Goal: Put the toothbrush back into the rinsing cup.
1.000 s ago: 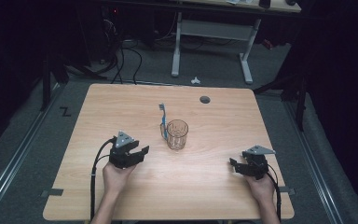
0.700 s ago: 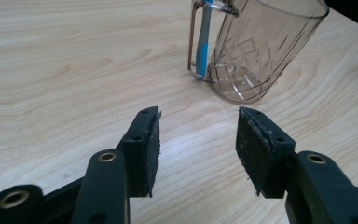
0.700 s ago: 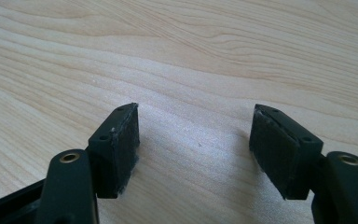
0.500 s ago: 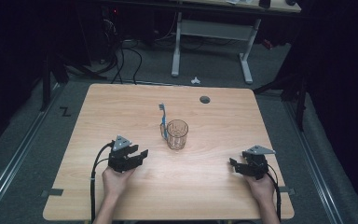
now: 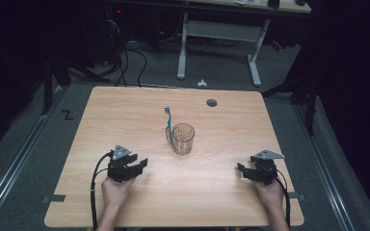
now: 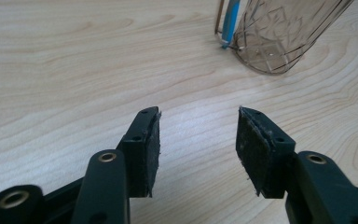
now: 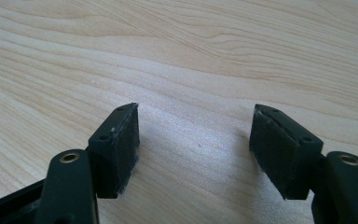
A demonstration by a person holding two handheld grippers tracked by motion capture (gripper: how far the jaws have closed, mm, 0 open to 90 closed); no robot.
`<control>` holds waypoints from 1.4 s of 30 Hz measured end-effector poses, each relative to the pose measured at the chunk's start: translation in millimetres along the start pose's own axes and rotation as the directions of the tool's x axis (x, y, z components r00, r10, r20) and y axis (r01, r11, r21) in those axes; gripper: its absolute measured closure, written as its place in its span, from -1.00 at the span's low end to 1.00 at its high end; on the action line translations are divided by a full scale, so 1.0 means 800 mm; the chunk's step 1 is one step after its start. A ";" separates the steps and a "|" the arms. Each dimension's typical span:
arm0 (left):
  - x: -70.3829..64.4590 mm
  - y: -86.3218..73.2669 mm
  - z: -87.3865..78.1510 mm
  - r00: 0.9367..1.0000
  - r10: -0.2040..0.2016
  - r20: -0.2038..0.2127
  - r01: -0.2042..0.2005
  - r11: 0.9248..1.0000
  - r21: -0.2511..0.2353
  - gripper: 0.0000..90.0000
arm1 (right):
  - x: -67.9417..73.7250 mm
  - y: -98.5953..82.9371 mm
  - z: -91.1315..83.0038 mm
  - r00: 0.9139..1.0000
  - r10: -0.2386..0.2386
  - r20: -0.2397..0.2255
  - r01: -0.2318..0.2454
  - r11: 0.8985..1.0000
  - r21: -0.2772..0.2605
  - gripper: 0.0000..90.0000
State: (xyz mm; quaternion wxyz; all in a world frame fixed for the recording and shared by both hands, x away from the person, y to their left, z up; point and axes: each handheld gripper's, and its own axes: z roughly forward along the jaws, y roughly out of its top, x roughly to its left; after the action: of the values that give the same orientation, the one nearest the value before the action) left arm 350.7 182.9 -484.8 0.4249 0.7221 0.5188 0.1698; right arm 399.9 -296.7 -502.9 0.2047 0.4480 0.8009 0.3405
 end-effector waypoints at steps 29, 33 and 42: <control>0.010 -0.030 0.005 0.995 -0.003 -0.098 0.005 1.000 0.015 0.11 | 0.000 0.000 0.000 1.000 0.004 0.001 -0.004 1.000 0.001 -0.25; 0.008 -0.032 0.003 0.994 -0.005 -0.108 0.006 1.000 0.007 0.11 | 0.000 0.000 0.000 1.000 0.004 0.001 -0.004 1.000 0.001 -0.25; -0.012 -0.034 0.010 0.976 0.073 -0.208 -0.059 0.996 0.071 -0.13 | 0.000 0.000 0.000 1.000 0.004 0.001 -0.004 1.000 0.001 -0.25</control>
State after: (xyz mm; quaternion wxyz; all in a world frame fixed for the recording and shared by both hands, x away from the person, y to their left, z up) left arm 335.7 173.7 -508.9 0.3384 0.7302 0.5418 0.2422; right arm 399.6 -296.6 -502.9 0.2042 0.4497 0.8001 0.3404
